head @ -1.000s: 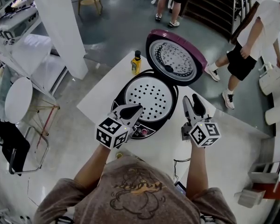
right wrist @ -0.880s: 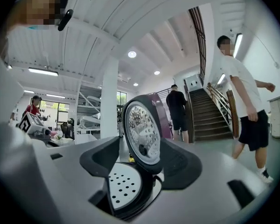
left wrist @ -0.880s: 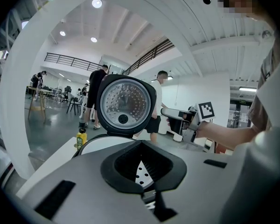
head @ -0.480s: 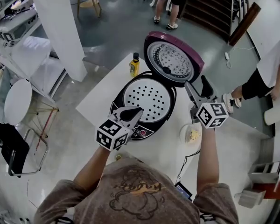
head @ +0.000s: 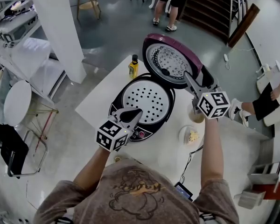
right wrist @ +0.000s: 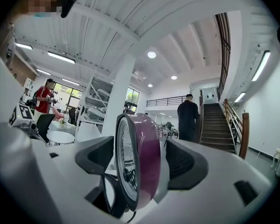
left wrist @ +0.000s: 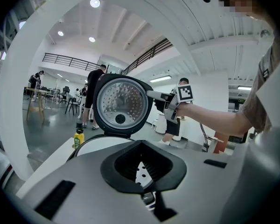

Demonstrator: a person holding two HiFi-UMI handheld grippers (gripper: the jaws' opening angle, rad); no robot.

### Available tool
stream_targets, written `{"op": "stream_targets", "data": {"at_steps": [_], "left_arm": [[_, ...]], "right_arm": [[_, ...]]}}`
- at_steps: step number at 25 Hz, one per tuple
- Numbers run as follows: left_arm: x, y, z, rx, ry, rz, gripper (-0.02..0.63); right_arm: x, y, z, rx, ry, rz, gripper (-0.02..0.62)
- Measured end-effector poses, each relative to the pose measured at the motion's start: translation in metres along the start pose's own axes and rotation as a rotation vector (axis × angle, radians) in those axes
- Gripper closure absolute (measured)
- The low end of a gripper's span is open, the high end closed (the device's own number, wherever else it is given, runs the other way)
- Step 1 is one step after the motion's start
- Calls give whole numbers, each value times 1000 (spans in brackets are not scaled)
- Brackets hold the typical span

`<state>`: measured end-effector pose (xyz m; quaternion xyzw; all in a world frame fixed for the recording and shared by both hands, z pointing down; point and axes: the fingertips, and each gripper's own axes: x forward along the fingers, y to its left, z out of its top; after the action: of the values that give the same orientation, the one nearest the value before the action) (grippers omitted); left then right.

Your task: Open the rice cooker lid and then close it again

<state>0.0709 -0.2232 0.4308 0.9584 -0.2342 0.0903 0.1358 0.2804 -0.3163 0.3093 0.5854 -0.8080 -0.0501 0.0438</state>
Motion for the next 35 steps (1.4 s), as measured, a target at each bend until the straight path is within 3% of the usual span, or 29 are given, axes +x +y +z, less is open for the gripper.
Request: {"op": "stream_targets", "data": {"at_steps": [15, 25, 35], "left_arm": [[-4, 3, -2, -6, 0, 3, 586], [-8, 4, -2, -13, -8, 7, 586], [-18, -2, -11, -20, 4, 9, 586]], "right_arm": [[2, 16, 15, -48, 2, 43, 252], [-24, 60, 13, -94, 6, 147, 275], [-49, 105, 3, -32, -9, 197, 291]]}}
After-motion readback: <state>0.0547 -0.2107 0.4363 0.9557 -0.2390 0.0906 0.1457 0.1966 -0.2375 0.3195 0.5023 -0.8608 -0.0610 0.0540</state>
